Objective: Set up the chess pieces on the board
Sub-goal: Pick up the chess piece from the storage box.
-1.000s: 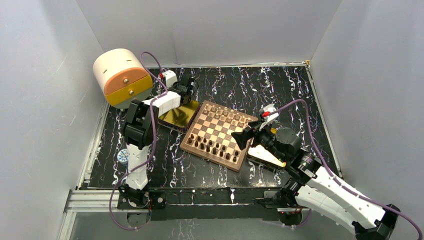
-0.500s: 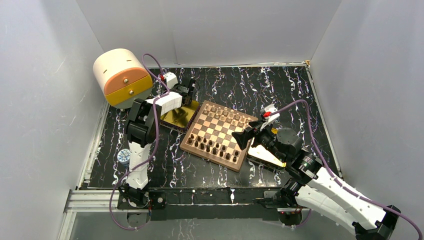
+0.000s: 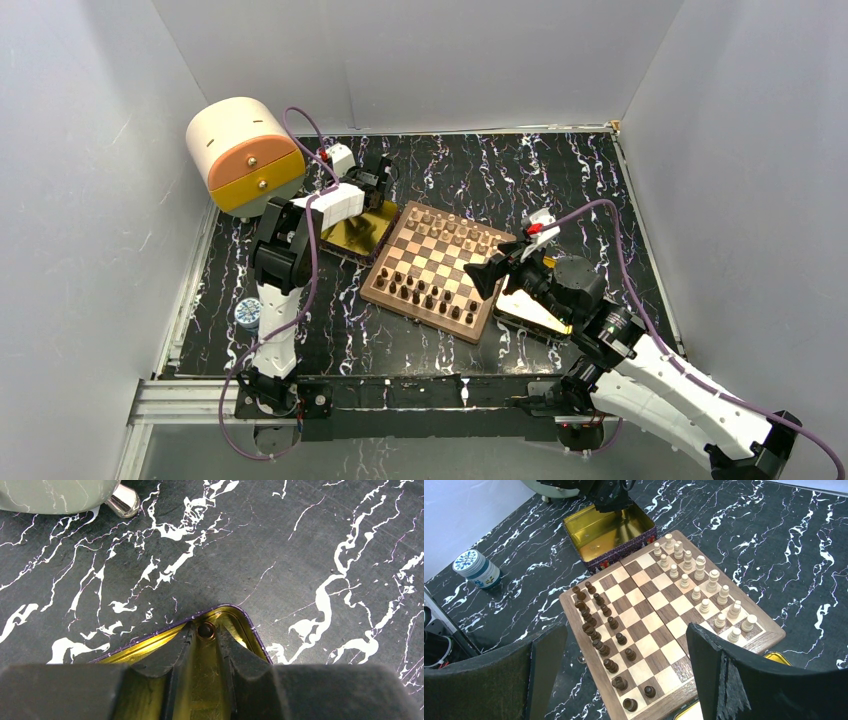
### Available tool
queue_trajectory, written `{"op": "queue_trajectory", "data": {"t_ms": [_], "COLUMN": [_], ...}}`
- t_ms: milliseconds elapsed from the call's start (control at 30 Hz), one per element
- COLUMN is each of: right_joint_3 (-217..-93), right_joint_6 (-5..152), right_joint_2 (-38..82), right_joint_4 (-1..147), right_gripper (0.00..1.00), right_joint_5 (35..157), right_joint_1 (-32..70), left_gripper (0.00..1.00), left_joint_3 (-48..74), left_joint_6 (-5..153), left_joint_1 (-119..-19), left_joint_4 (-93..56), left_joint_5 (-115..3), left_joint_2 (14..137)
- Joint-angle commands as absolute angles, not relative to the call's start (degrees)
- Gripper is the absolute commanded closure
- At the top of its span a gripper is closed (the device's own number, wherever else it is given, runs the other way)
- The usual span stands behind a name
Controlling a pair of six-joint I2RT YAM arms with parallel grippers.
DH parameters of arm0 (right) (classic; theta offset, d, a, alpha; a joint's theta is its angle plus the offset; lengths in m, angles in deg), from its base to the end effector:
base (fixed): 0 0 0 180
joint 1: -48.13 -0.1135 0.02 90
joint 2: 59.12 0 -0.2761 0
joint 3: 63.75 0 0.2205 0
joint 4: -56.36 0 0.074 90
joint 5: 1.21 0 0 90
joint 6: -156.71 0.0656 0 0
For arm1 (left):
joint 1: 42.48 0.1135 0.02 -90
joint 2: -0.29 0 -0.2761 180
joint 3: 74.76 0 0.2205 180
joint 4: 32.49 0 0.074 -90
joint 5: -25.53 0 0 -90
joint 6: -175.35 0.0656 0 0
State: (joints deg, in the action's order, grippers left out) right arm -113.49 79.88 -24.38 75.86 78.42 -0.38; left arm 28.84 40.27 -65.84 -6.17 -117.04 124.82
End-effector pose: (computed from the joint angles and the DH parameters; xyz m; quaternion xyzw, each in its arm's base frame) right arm 0.1044 0.1002 0.3170 -0.1635 0.7154 0.2896 0.6145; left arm 0.4427 -0.1345 0.1786 -0.3158 0.7896 0.1572 0.5021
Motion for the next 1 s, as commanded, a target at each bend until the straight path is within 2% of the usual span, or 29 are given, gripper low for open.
{"op": "queue_trajectory", "data": {"t_ms": [0,367,733,967], "right_joint_3": [-113.65,-113.8,-113.36,-112.91], "right_joint_6": [79.36,78.92,79.01,79.37], "right_joint_2": [-25.64,-25.53,-26.06,-25.99], "right_joint_4": [74.0,73.87,74.09,73.66], "right_gripper": [0.01,0.01,0.01,0.01], "right_joint_5": [77.46,77.1,76.84,77.1], "right_joint_1": [-0.65,-0.65,-0.65,-0.64], "left_gripper": [0.81,0.83,0.92,0.94], "left_joint_3": [30.73,30.78,29.5,28.13], "left_joint_6": [38.79,38.64,38.13,38.4], "left_joint_1": [-65.42,-65.43,-65.49,-65.46], "left_joint_4": [-6.08,-6.09,-5.96,-5.93], "left_joint_5": [-121.16,-121.02,-119.18,-117.8], "left_joint_2": [125.03,125.52,124.3,122.31]}}
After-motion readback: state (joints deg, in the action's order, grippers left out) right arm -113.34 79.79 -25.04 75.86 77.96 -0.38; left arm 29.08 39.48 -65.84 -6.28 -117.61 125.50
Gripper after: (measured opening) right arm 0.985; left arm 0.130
